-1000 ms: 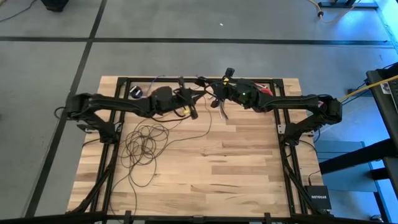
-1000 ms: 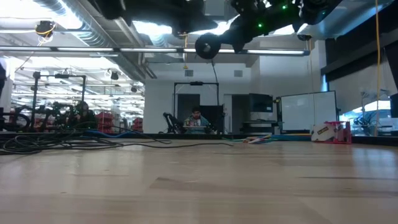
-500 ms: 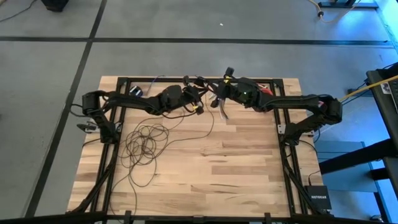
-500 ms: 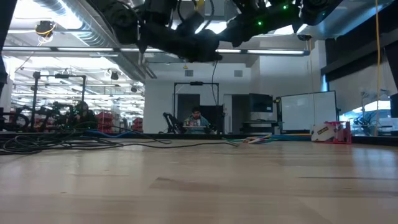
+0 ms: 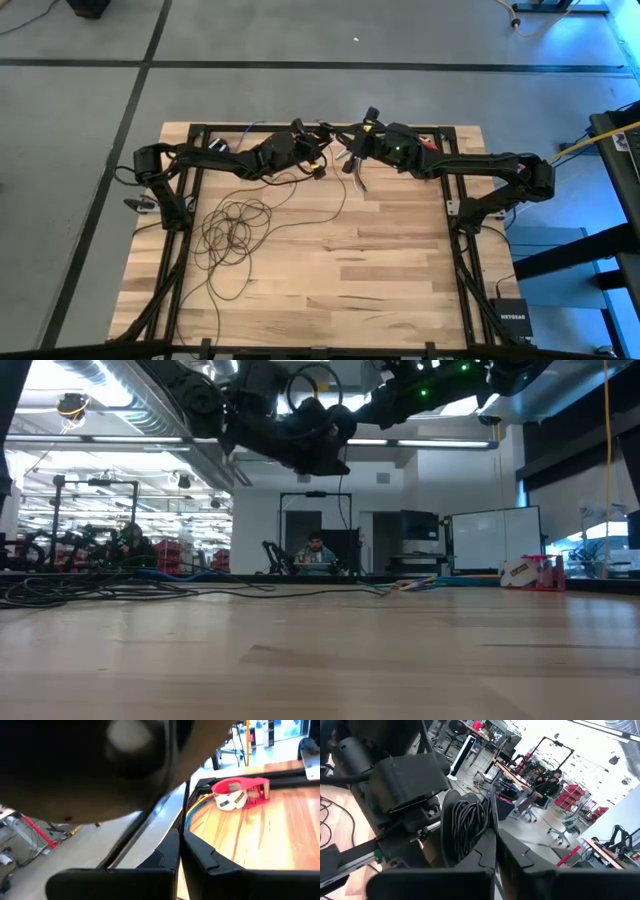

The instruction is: Coiling cords

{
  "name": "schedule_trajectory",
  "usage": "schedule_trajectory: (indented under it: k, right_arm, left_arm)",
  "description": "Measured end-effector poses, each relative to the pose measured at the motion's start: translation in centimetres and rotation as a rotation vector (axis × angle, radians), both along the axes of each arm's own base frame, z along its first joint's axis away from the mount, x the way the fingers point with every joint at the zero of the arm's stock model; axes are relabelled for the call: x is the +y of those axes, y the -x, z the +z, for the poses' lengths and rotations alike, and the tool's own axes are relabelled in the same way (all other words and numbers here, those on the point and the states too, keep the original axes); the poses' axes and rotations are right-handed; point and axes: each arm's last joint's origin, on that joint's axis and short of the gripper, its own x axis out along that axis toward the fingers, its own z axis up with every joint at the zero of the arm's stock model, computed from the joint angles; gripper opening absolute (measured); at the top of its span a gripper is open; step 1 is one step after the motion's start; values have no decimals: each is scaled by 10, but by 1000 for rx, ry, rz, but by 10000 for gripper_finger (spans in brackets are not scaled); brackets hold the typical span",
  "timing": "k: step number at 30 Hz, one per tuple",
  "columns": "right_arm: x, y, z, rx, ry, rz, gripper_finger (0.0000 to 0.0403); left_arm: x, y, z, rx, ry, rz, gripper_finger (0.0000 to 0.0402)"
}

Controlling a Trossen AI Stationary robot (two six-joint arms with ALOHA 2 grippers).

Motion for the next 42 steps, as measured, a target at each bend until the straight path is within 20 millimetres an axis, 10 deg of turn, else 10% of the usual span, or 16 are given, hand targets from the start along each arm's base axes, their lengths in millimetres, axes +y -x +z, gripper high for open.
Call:
schedule_trajectory:
  k: [42]
  right_arm:
    - [8, 5, 8, -6, 10, 15, 10]
  left_arm:
    - [31, 22, -17, 201, 41, 227, 1]
